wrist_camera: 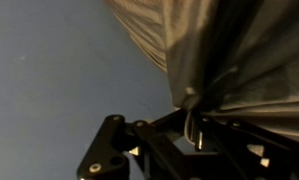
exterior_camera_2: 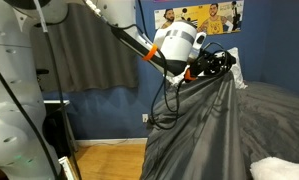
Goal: Move the blanket to the right
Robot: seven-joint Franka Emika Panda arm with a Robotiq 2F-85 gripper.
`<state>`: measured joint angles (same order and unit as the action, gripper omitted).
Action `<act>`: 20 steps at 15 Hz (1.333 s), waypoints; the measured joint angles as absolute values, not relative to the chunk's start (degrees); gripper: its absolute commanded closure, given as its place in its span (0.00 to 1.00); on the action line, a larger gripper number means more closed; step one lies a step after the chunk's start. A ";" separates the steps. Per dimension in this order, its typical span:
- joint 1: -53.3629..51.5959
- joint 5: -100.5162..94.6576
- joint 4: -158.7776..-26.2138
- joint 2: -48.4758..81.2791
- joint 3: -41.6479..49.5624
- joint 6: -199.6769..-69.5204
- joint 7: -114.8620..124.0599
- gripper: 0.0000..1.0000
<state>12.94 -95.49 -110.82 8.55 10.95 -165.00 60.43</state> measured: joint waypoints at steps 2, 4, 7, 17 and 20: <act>13.61 -94.10 -109.78 9.57 11.74 -165.35 61.04 0.99; 14.36 -91.65 -108.99 10.60 12.56 -165.79 61.20 0.99; 15.72 -86.35 -108.69 11.72 13.57 -166.60 61.08 0.99; 20.82 -74.56 -102.66 15.59 17.64 -163.96 61.14 0.38; 22.00 -74.43 -95.86 17.19 18.82 -158.04 56.75 0.15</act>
<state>22.00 -74.43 -95.86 17.19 18.82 -158.04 56.75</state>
